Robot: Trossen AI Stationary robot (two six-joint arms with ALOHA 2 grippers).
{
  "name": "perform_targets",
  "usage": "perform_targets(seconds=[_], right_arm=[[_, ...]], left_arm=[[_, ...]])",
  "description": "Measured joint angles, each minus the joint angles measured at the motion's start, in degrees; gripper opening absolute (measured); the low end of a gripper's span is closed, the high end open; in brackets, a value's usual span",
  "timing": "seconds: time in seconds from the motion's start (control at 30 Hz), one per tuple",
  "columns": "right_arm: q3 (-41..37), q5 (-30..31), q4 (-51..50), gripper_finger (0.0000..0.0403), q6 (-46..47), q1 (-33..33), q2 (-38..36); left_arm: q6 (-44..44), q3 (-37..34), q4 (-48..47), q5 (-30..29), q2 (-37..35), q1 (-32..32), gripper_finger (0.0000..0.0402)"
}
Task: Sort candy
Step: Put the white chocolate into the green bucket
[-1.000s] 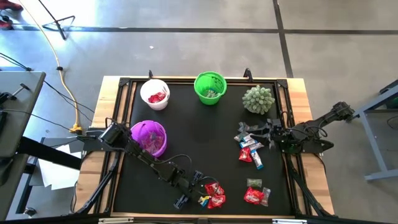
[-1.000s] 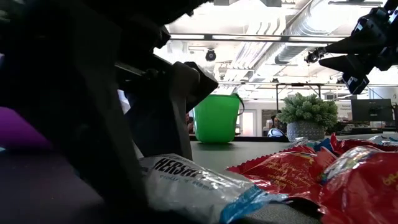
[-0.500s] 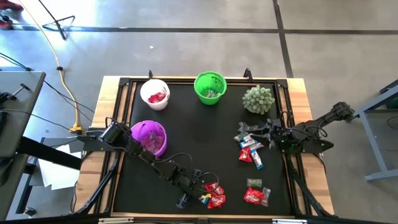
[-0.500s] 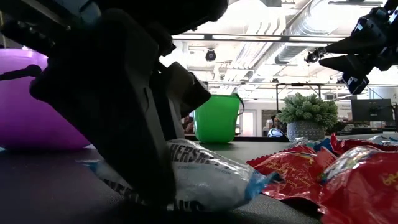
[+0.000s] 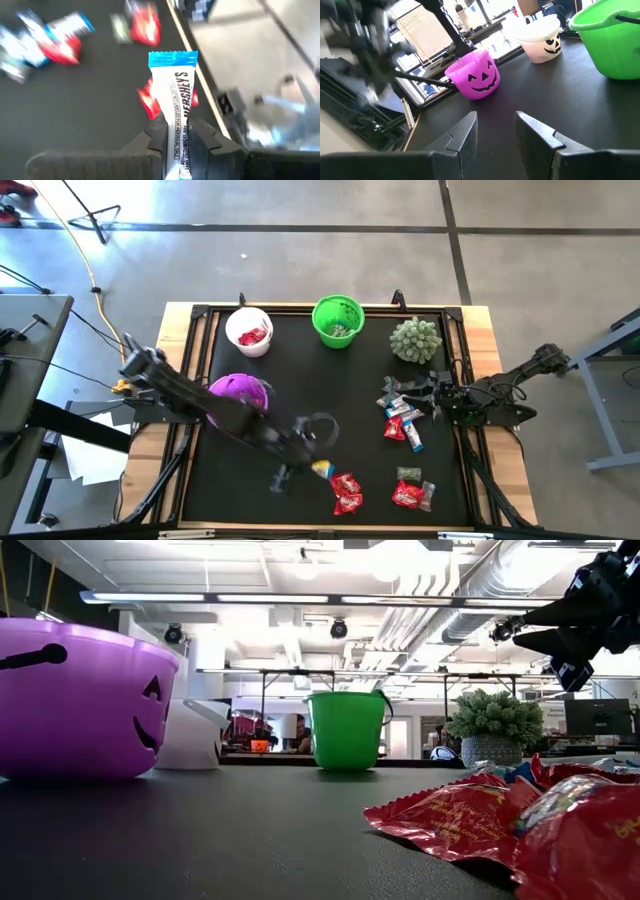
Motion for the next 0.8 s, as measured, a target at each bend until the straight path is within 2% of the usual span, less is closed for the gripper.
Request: perform_targets(seconds=[0.3, 0.6, 0.8], right_arm=[[0.0, 0.0, 0.0, 0.0126, 0.0, 0.0, 0.0], [0.0, 0.0, 0.0, 0.0126, 0.0, 0.0, 0.0], [0.0, 0.0, 0.0, 0.0126, 0.0, 0.0, 0.0]], left_arm=[[3.4, 0.6, 0.7, -13.8, -12.8, 4.2, 0.0032], [7.6, 0.6, 0.0, -26.5, -15.8, 11.8, 0.0032], [11.3, 0.6, 0.6, -33.1, -15.8, 21.4, 0.0032]])
